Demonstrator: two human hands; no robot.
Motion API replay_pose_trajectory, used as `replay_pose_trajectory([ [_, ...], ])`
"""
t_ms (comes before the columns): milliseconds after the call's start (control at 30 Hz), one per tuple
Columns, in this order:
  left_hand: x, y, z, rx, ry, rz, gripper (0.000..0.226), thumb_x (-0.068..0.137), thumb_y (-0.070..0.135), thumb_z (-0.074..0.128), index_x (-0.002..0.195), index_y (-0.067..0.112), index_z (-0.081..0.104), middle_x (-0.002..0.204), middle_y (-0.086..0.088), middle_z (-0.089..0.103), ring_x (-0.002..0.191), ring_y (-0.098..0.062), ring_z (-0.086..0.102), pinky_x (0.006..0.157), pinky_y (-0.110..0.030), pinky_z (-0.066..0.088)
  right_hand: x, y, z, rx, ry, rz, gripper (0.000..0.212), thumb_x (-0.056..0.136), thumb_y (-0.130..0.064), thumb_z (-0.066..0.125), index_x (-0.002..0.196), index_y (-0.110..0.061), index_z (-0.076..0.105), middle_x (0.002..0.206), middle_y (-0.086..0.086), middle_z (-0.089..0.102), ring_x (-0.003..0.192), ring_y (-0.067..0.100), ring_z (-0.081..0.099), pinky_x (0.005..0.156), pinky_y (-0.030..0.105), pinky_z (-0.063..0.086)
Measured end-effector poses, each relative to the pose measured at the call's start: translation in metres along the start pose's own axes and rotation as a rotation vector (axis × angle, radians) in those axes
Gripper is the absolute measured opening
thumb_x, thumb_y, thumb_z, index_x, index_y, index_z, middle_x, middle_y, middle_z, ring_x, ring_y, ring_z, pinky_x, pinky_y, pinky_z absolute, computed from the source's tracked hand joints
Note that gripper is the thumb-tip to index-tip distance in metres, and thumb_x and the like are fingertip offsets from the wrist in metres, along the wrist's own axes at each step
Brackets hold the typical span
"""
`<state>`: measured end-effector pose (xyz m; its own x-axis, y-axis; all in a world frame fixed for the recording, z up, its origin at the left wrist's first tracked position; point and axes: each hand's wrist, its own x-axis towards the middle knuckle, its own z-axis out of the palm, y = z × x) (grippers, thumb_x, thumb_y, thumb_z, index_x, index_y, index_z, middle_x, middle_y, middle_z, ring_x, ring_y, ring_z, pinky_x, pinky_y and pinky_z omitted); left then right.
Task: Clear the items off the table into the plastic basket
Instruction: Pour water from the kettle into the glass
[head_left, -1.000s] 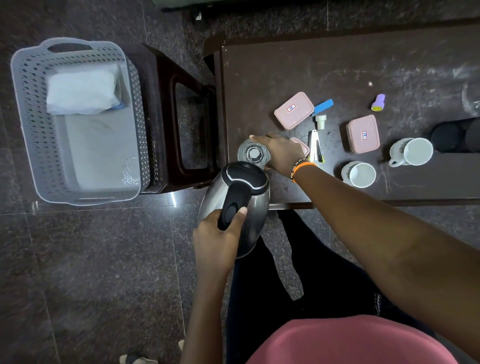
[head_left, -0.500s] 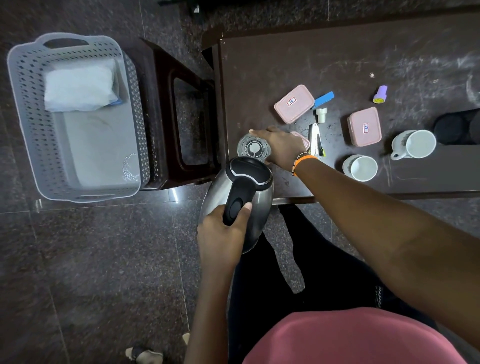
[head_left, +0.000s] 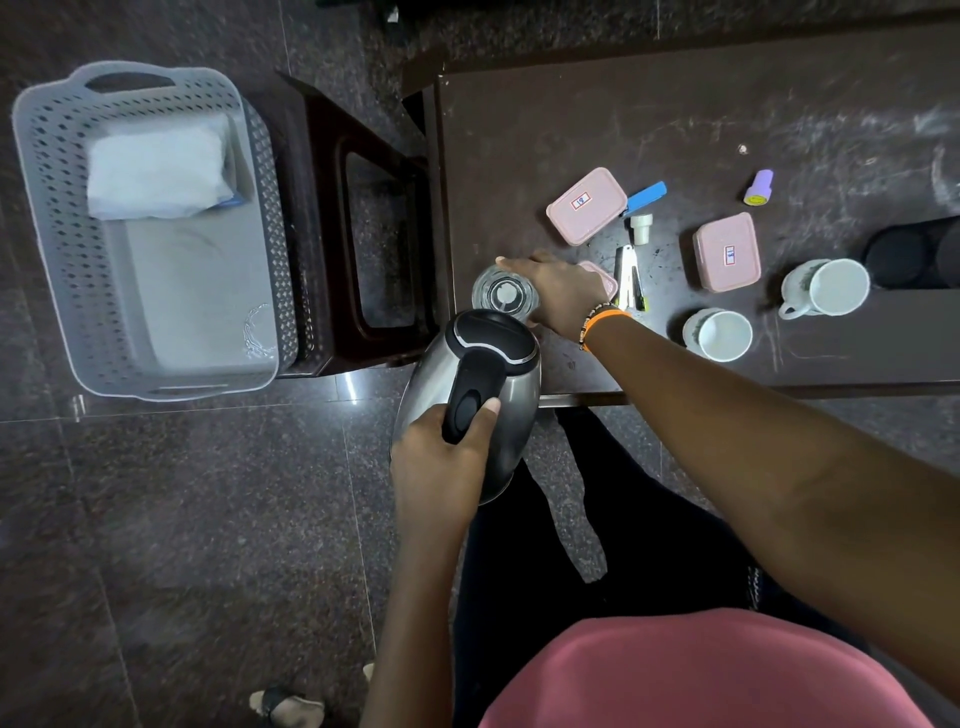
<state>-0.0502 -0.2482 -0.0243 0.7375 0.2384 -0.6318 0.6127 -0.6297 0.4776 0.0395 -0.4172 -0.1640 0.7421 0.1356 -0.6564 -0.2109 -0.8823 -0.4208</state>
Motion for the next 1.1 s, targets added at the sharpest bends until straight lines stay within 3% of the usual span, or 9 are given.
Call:
replay_pose_trajectory([
  [200,0.0006,-0.0008,0.0028,-0.017,-0.010,-0.017,0.044,0.078,0.047,0.065,0.058,0.009,0.056,0.057,-0.009,0.062,0.060,-0.027,0.062,0.060,-0.036,0.049,0.0003,0.0012,0.0001,-0.001,-0.005,0.004,0.073,0.081,-0.019,0.065,0.143,-0.037,0.031,0.143,0.010,0.042,0.117,0.039,0.056,0.095,0.048,0.050],
  [933,-0.0020,0.0034,0.0070,-0.009,0.008,-0.028,0.044,0.078,0.048,0.063,0.059,0.009,0.056,0.055,-0.004,0.061,0.060,-0.023,0.061,0.057,-0.030,0.044,-0.0006,0.0018,-0.0016,-0.001,0.000,0.004,0.072,0.081,-0.021,0.065,0.142,-0.039,0.032,0.144,0.008,0.042,0.119,0.037,0.056,0.095,0.046,0.050],
  [1100,-0.0017,0.0026,0.0067,-0.008,0.001,-0.038,0.044,0.078,0.048,0.064,0.059,0.009,0.057,0.057,-0.006,0.062,0.062,-0.025,0.062,0.062,-0.033,0.047,-0.0006,0.0014,-0.0007,0.004,0.000,0.013,0.072,0.080,-0.021,0.065,0.142,-0.039,0.033,0.143,0.009,0.042,0.117,0.039,0.056,0.095,0.047,0.050],
])
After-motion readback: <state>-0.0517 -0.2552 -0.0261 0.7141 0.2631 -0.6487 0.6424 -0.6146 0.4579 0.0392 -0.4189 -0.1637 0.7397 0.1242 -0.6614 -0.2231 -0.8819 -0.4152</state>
